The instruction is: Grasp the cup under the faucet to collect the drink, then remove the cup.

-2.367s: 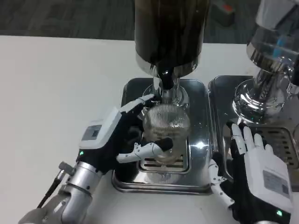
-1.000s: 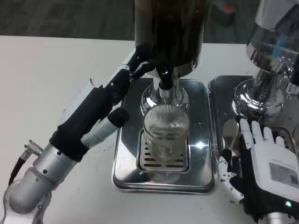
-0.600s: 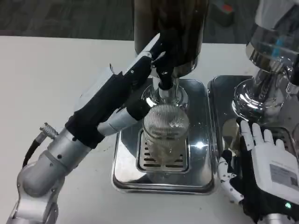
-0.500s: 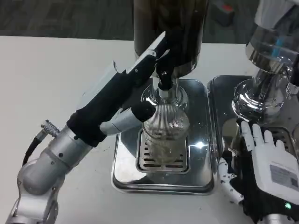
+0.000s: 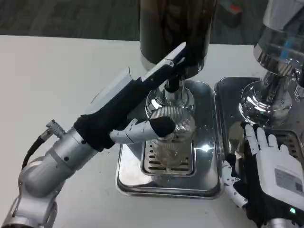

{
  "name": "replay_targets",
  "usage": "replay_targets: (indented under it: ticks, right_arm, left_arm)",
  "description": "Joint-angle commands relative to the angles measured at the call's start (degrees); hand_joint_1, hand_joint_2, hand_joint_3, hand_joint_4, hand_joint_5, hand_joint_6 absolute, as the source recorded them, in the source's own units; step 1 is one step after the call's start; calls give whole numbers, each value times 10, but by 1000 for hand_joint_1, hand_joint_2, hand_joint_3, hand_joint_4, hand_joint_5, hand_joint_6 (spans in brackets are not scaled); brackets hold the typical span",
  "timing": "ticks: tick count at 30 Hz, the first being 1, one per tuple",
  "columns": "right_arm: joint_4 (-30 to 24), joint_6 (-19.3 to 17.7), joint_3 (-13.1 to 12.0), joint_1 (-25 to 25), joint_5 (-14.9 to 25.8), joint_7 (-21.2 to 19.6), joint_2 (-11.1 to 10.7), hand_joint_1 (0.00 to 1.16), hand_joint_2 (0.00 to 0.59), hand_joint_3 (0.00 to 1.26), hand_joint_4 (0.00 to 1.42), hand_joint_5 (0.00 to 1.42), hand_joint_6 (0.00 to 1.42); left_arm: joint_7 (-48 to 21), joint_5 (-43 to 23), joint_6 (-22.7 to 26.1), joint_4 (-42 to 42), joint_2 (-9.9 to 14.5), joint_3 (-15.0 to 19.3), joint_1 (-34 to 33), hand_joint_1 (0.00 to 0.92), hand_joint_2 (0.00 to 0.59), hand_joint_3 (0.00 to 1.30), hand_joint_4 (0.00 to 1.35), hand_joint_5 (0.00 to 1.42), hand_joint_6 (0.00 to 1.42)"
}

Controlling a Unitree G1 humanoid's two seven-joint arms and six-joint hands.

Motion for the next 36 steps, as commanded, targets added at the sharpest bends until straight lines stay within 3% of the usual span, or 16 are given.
replay_targets:
  ticks: [1,10,19,23,27,36]
  right_arm:
    - [5,6,-10,1,16,2,1,211,542,33,0,0,0]
    - [6,10,-14,-2,28,2,3,211,542,33,0,0,0]
    - [1,4,-24,0,59,4,7,217,537,19,0,0,0]
    - [-18,-8,-48,0,125,19,11,259,511,0,0,0,0]
    - [-31,-28,-78,-8,188,37,2,323,469,0,0,0,0]
    - [-35,-92,-112,-20,341,87,0,585,337,0,0,0,0]
  left_arm:
    - [8,53,-31,-5,6,-10,-3,0,104,50,0,114,34]
    - [75,167,-75,-17,25,-10,-11,0,105,63,0,118,38]
    - [117,199,-75,-19,34,-23,-11,0,110,73,0,118,40]
    - [129,199,-71,-20,38,-26,-10,0,111,79,0,118,40]
    - [135,196,-70,-18,40,-29,-10,0,112,83,0,118,40]
    - [139,184,-67,-10,43,-36,-12,0,115,86,0,118,28]
